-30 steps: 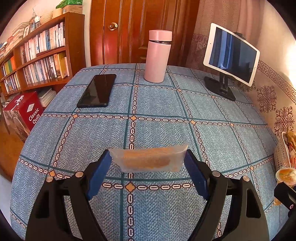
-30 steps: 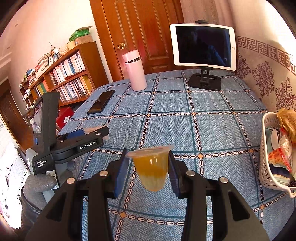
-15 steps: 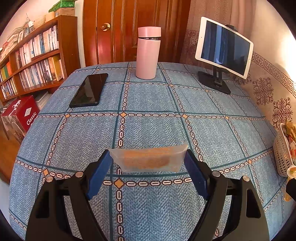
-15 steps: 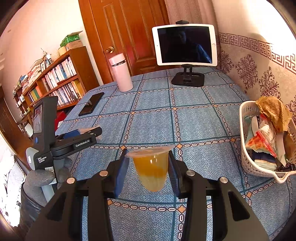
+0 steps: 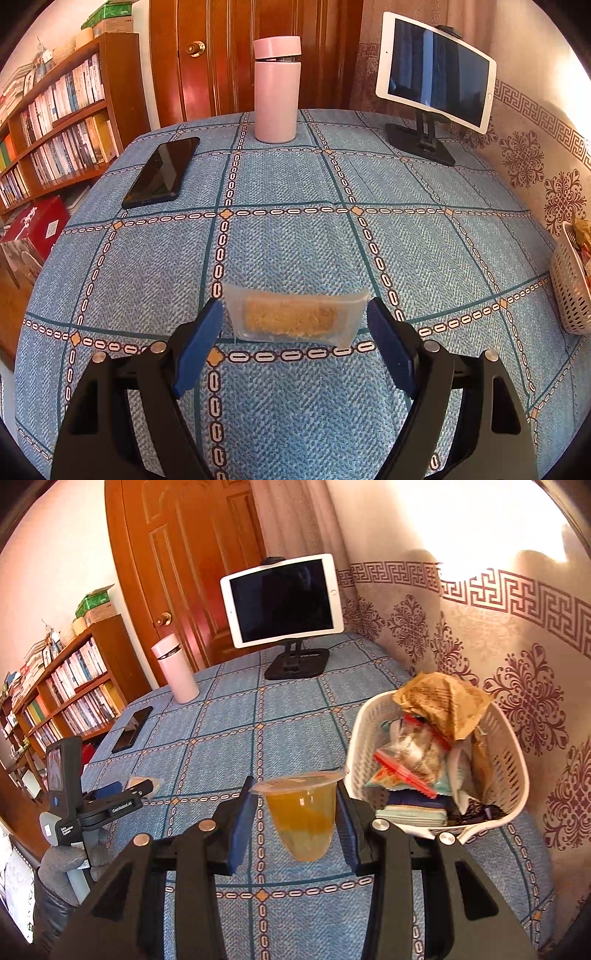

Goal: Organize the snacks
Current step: 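Carry the jelly cup toward the basket with the right gripper while the left holds the bar packet, then lower the jelly cup into the basket and open the right gripper while the left regrasps the bar packet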

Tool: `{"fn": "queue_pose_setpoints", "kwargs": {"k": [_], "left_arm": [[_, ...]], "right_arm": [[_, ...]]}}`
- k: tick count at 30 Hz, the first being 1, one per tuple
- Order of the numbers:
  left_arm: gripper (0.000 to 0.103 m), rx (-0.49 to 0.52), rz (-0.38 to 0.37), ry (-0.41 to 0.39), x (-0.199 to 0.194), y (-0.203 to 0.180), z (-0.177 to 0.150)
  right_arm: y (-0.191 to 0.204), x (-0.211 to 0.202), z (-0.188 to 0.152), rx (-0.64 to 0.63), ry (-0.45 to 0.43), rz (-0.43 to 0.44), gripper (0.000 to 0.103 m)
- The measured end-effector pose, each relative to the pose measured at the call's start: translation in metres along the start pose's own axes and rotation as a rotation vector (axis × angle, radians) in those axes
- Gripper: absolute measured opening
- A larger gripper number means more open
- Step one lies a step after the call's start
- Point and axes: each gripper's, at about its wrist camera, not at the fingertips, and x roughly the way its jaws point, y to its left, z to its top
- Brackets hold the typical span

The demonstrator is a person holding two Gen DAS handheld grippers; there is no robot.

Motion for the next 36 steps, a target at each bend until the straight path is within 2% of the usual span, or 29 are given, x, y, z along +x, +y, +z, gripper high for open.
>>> {"fn": "queue_pose_setpoints", "kwargs": {"k": [7, 13, 27, 36], "left_arm": [[0.081, 0.026, -0.010, 0.004, -0.003, -0.010, -0.003], [0.081, 0.036, -0.009, 0.018, -0.002, -0.014, -0.007], [0.081, 0.010, -0.019, 0.050, 0.005, -0.009, -0.007], [0.081, -0.022, -0.002, 0.064, 0.010, 0.001, -0.002]], "right_arm": [[-0.042, -0.009, 0.006, 0.060, -0.033, -0.089, 0.041], [-0.065, -0.007, 0.008, 0.094, -0.044, -0.129, 0.041], [-0.086, 0.021, 0.010, 0.120, -0.025, -0.163, 0.041], [-0.090, 0.020, 0.010, 0.131, -0.026, -0.146, 0.044]]}}
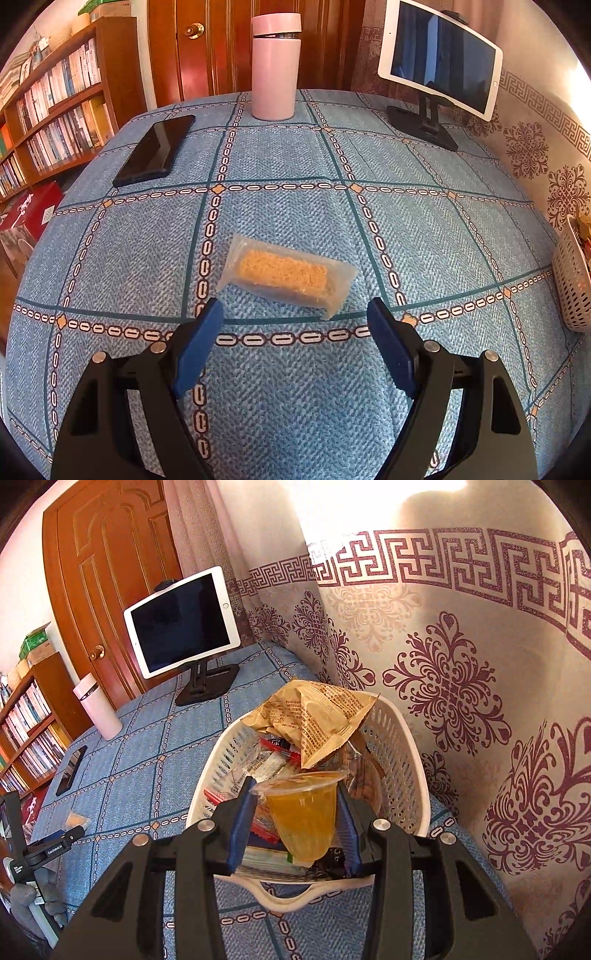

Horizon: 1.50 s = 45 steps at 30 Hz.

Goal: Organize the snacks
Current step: 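Lower the jelly cup into the basket and open the right gripper while the left regrasps the bar packet, then carry the clear bar packet into the white basket with the left gripper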

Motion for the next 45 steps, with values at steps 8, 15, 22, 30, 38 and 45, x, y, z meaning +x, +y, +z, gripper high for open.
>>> {"fn": "queue_pose_setpoints", "kwargs": {"k": [8, 15, 22, 30, 38, 45], "left_arm": [[0.082, 0.009, 0.026, 0.010, 0.010, 0.011, 0.013], [0.082, 0.038, 0.037, 0.016, 0.017, 0.009, 0.020], [0.082, 0.063, 0.054, 0.026, 0.027, 0.007, 0.027], [0.079, 0.087, 0.068, 0.004, 0.025, 0.003, 0.026], [0.079, 0.065, 0.078, -0.017, 0.015, 0.005, 0.024], [0.079, 0.060, 0.074, -0.043, -0.003, 0.001, 0.022]], "right_arm": [[0.002, -0.015, 0.004, -0.009, -0.057, 0.004, 0.061], [-0.005, -0.015, 0.001, 0.009, -0.056, -0.001, 0.061], [-0.010, -0.014, 0.000, 0.025, -0.057, 0.005, 0.061], [-0.010, -0.020, 0.001, 0.027, -0.075, 0.014, 0.061], [-0.008, -0.025, 0.003, 0.022, -0.092, 0.016, 0.061], [-0.012, -0.032, 0.003, 0.039, -0.107, 0.014, 0.061]]}}
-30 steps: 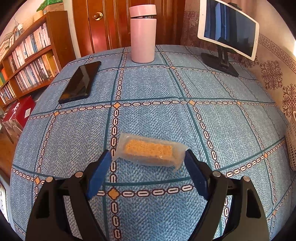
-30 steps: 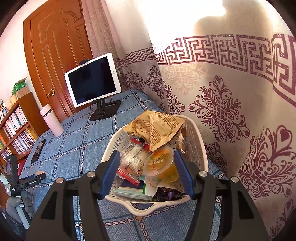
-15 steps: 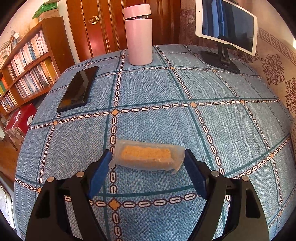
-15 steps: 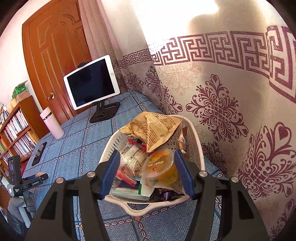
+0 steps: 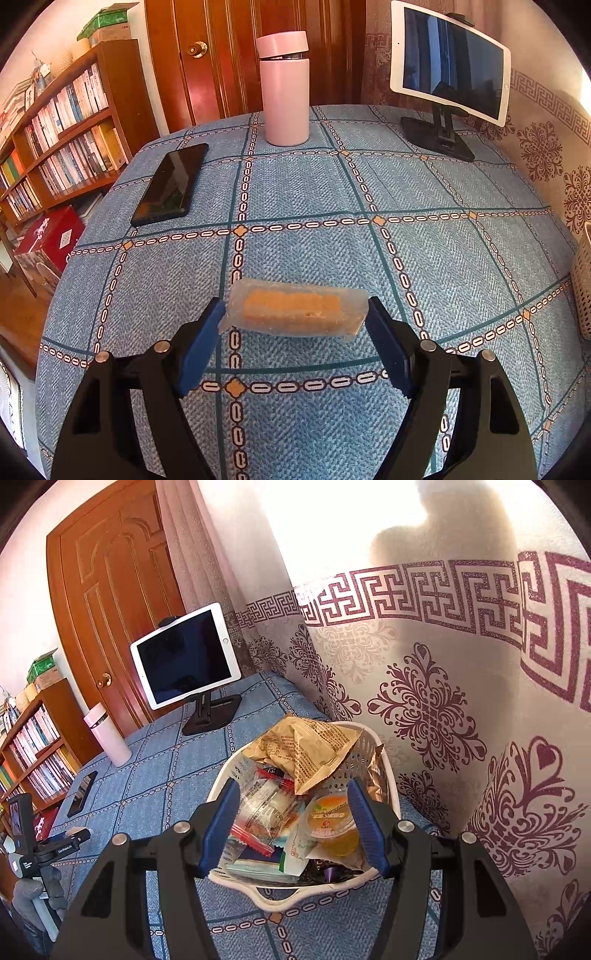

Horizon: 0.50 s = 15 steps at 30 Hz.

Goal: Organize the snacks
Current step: 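Carry the clear bar packet into the white basket with the left gripper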

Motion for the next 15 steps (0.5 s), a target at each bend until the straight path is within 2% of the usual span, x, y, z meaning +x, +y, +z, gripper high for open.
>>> {"fn": "queue_pose_setpoints", "kwargs": {"k": [8, 15], "left_arm": [[0.079, 0.041, -0.043, -0.052, -0.028, -0.025, 0.006], [0.079, 0.118, -0.099, -0.092, -0.053, -0.066, 0.007]], "right_arm": [[-0.012, -0.007, 0.001, 0.024, -0.016, -0.004, 0.061], [-0.020, -0.009, -0.005, 0.036, -0.009, 0.004, 0.061]]}}
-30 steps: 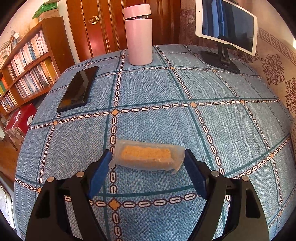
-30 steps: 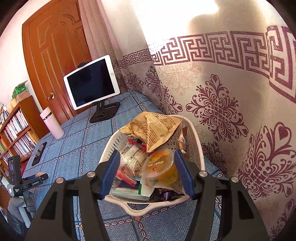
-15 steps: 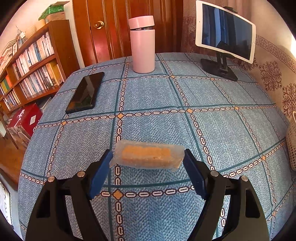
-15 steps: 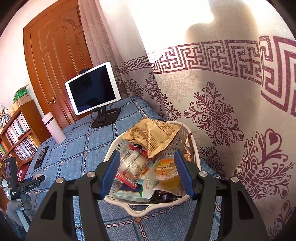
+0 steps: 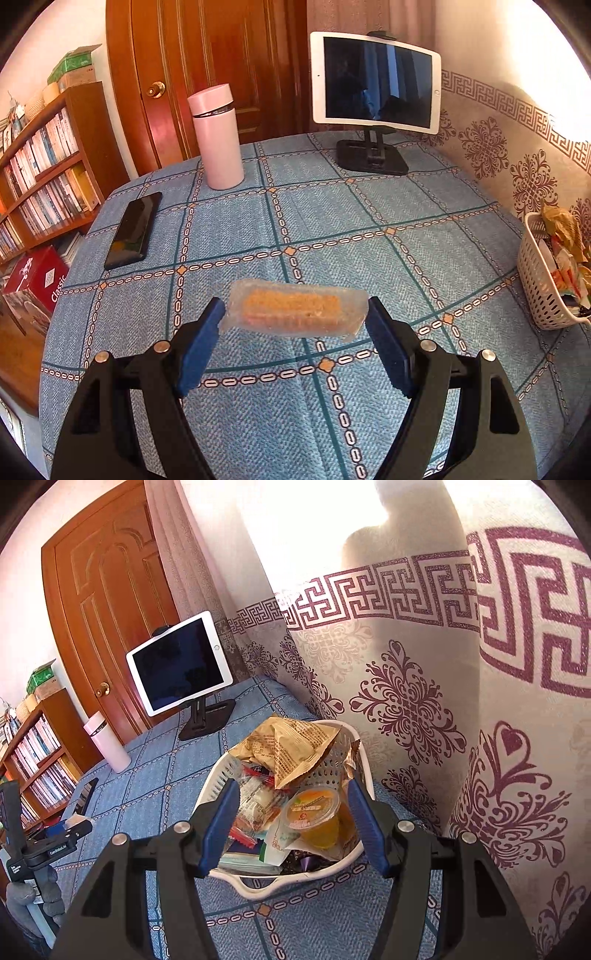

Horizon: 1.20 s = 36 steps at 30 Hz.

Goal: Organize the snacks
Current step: 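Carry the clear bar packet into the white basket with the left gripper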

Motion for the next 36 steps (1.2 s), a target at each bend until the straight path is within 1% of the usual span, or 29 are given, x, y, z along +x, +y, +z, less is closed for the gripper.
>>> {"fn": "queue_pose_setpoints", "kwargs": {"k": [8, 13, 18, 26, 31, 36], "left_arm": [[0.079, 0.096, -0.075, -0.040, -0.021, -0.059, 0.009], [0.079, 0.162, -0.115, -0.058, -0.030, -0.098, 0.015], [0.079, 0.226, -0.147, -0.069, -0.033, -0.134, 0.022], [0.079, 0.308, -0.212, -0.099, -0.042, -0.186, 0.033], [0.079, 0.373, -0.255, -0.125, -0.044, -0.218, 0.034], [0.079, 0.410, -0.314, -0.116, -0.041, -0.242, 0.035]], "right_arm": [[-0.009, -0.002, -0.010, 0.018, 0.013, 0.027, 0.061], [-0.006, -0.006, -0.018, -0.003, 0.004, 0.039, 0.062], [-0.002, -0.008, -0.023, -0.047, -0.010, 0.039, 0.062], [-0.007, -0.016, -0.034, -0.029, -0.004, 0.082, 0.062], [0.001, -0.025, -0.040, -0.087, -0.042, 0.079, 0.062], [-0.007, -0.028, -0.040, -0.075, -0.052, 0.070, 0.062]]}}
